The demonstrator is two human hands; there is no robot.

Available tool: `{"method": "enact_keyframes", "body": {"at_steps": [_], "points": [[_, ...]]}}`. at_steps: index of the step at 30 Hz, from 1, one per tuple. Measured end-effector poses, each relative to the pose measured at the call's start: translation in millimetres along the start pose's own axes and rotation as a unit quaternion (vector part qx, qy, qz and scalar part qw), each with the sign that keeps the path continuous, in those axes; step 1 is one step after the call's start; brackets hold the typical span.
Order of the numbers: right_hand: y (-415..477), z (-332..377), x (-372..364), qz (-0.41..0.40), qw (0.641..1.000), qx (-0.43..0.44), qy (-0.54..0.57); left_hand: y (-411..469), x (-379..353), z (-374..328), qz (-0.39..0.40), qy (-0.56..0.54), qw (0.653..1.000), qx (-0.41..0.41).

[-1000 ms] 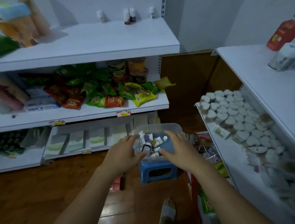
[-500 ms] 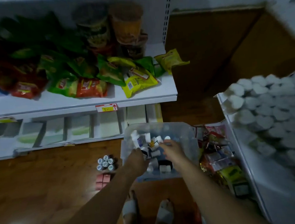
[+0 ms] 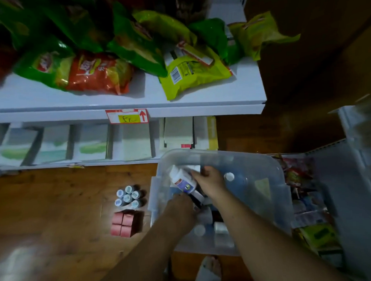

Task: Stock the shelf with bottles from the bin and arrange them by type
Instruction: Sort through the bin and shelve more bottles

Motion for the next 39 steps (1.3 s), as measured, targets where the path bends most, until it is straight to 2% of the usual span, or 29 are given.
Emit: {"method": "enact_keyframes", "body": {"at_steps": [3,6,9,14,17,23,26,30,33,36,39], "points": [[-9,-1,11,-0.032,0.999,-0.008,0.030,-18,10,-5,-0.005,-0.040,0.999,-0.003],[-33,7,36,-0.080,0.994,0.013,0.067,-40,28,-11,0.016,-0.135,0.991,-0.016],[-70,28,65,-0.086,0.990,0.042,0.100,-71,61,-19,0.032,-0.227,0.972,-0.060],[-144,84,115,-0.098,0.978,0.123,0.138,-139,138,-34,-0.047,-0.311,0.936,-0.156],[-201,132,150,-0.097,0.961,0.175,0.193,-183,189,-50,-0.074,-0.382,0.895,-0.216],[-324,228,221,-0.072,0.883,0.245,0.393,-265,266,-116,-0.070,-0.512,0.790,-0.331],[-381,258,248,-0.077,0.847,0.261,0.457,-309,289,-152,-0.020,-0.573,0.738,-0.356],[-454,275,269,-0.060,0.805,0.274,0.523,-367,302,-187,0.078,-0.565,0.712,-0.409],[-503,278,272,-0.035,0.750,0.296,0.590,-399,304,-204,0.143,-0.539,0.699,-0.448],[-538,277,277,-0.021,0.717,0.292,0.633,-425,307,-220,0.159,-0.529,0.690,-0.468],[-562,276,284,-0.006,0.697,0.280,0.660,-447,307,-232,0.170,-0.531,0.684,-0.471]]}}
Point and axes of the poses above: each hand's wrist, its own y-axis towards the middle knuckle, its own x-axis out of the back of the hand, z = x × y, the point moved 1 cm from there along y, towards the middle knuckle, and after that the axes turned 6 degrees about y, right-handed, at the moved point
